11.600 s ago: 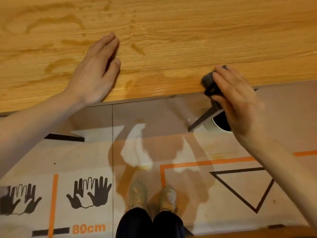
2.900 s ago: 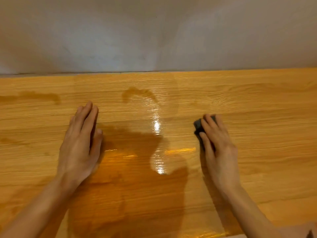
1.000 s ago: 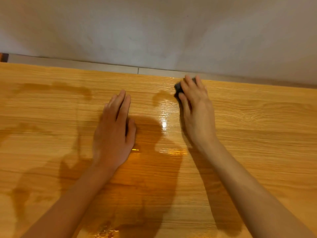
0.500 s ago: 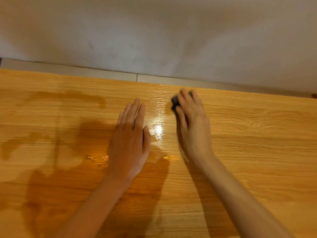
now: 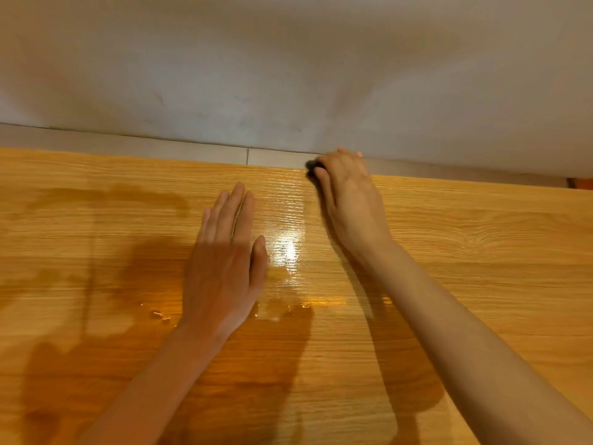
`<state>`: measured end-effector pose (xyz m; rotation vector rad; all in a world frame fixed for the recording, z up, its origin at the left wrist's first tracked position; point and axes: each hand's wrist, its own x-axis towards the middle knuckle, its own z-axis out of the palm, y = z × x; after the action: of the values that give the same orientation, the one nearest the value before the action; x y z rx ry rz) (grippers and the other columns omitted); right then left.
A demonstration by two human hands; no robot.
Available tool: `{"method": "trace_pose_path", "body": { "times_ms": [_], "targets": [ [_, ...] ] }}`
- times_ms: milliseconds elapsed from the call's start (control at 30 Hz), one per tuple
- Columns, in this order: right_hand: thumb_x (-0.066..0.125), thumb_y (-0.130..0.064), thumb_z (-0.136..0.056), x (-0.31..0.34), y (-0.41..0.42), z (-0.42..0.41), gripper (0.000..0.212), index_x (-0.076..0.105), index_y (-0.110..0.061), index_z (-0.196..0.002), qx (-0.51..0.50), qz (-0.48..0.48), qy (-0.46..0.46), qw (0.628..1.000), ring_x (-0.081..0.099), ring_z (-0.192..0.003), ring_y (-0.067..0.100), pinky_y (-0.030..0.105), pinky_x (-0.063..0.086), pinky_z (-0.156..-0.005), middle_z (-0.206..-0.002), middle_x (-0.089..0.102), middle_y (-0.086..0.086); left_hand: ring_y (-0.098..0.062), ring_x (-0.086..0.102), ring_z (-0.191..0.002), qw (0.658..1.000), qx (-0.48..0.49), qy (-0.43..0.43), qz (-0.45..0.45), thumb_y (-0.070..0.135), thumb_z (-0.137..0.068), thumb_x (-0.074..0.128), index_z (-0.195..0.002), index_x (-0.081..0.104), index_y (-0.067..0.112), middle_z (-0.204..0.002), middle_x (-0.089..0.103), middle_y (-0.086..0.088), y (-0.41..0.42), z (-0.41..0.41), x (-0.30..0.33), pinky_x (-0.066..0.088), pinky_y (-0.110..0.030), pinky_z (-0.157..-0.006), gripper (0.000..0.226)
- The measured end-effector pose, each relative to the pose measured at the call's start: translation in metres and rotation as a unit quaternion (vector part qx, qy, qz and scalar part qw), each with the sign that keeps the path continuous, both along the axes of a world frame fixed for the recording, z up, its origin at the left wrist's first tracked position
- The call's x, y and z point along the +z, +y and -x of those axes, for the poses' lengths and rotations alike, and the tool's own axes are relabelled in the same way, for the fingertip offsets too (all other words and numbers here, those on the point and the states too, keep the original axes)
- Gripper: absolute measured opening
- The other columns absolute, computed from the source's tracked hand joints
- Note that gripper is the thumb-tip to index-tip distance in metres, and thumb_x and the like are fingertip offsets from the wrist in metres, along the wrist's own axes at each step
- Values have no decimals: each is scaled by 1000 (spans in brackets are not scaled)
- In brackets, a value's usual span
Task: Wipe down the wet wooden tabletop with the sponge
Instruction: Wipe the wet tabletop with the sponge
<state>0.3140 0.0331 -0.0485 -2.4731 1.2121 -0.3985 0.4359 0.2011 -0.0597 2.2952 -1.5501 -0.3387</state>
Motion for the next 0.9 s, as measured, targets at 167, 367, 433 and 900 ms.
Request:
{"method": "trace_pose_path", "body": {
  "times_ms": [167,367,433,900],
  "targets": [
    [29,-25,-104,14,-40,87,38,60,-3,-104,-111,35,97,988,52,-97,36,41,28,-108,-100,60,17,-28,19,-154,1000,-5,-5,-4,32,-105,31,-156,27,4,-165,23,-13,1,0,0,15,-45,-126,58],
    [34,-15,-101,15,-31,15,28,58,-4,-112,-185,2,165,969,50,-111,34,38,36,-92,-116,61,19,-30,19,-154,1000,-8,-20,0,33,-106,31,-156,29,1,-165,23,-14,-1,-2,0,12,-44,-126,59],
    [35,-18,-101,10,-17,-18,28,60,-7,-108,-126,14,147,981,54,-107,32,36,39,-87,-112,64,14,-31,19,-154,1000,-7,-17,11,34,-106,30,-155,29,1,-165,24,-15,0,-1,-2,12,-44,-126,59],
    [31,-21,-104,4,-61,141,38,58,-1,-121,-197,50,55,978,49,-120,36,46,18,-118,-122,59,19,-23,17,-155,1000,9,8,27,36,-102,33,-156,31,6,-165,26,-7,0,0,3,14,-39,-127,62]
  ]
}}
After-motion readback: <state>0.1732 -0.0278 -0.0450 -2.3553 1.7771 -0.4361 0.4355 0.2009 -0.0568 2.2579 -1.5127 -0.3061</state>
